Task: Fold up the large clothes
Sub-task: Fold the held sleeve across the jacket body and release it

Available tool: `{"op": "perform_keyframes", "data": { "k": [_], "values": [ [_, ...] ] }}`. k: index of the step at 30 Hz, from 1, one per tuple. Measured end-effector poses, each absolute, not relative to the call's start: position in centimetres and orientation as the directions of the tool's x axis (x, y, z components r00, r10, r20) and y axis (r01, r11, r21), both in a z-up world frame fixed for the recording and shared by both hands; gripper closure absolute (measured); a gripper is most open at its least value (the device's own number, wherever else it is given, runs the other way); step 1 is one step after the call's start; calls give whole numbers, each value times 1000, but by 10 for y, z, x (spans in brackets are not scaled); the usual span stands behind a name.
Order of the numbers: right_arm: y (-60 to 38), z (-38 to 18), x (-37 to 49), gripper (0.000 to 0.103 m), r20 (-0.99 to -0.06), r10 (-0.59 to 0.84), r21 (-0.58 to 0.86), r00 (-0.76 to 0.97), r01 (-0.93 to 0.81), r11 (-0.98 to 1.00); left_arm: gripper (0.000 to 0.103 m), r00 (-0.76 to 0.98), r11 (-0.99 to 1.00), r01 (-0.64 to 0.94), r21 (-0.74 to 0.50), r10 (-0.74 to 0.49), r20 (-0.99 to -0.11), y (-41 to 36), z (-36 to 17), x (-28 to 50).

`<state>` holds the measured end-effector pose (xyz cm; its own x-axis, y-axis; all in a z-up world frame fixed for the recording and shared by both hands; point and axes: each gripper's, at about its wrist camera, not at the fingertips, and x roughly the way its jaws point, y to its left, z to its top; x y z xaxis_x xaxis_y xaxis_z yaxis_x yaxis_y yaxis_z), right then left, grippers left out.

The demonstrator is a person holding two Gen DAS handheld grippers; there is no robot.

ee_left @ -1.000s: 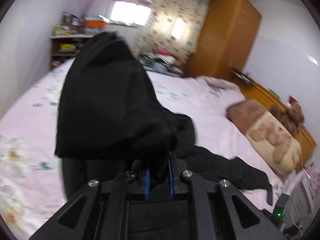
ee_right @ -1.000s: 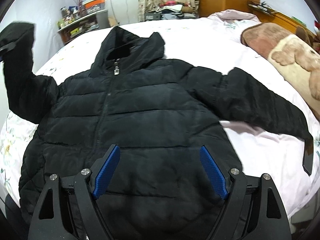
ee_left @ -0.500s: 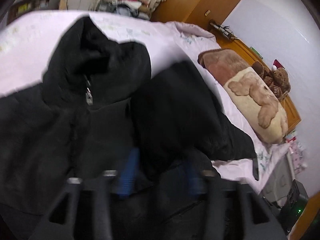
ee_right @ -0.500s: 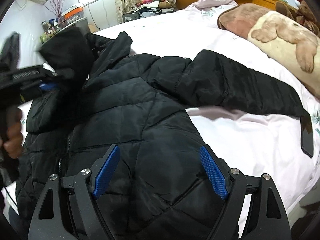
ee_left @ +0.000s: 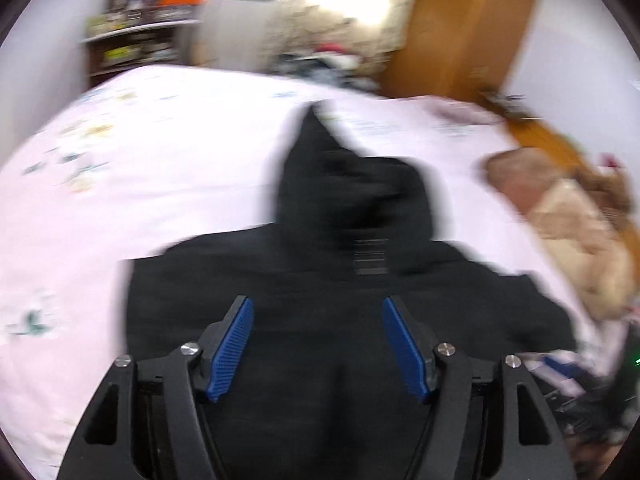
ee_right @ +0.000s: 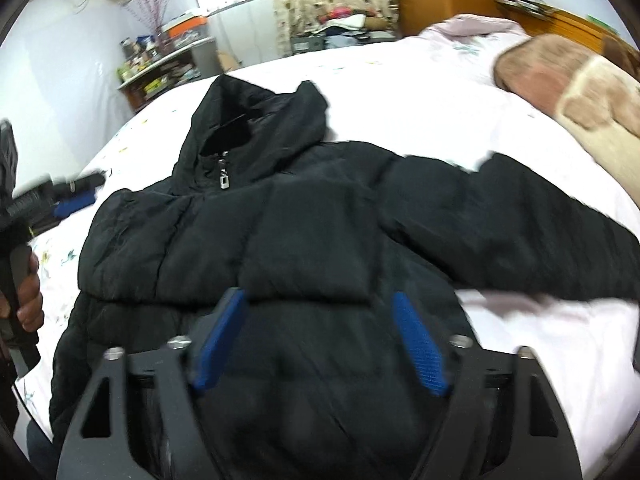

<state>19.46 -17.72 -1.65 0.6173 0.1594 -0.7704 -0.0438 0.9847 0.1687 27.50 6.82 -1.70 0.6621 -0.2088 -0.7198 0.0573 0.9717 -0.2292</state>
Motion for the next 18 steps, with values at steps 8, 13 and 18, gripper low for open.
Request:
{"op": "perform_keyframes", "data": {
  "k": [8, 13, 18],
  "values": [
    [-160, -76, 278, 55, -853, 117, 112, 508, -40, 993, 55, 605, 980, -74, -184, -102, -789, 115, -88, 277],
    [-159, -96, 279, 55, -862, 96, 79, 498, -56, 995, 55, 599, 987, -57, -152, -88, -796, 107, -93, 280],
    [-169, -71, 267, 55, -850, 115, 119, 514, -27, 993, 57, 624, 985, -8, -174, -131, -771, 112, -64, 264]
  ]
}}
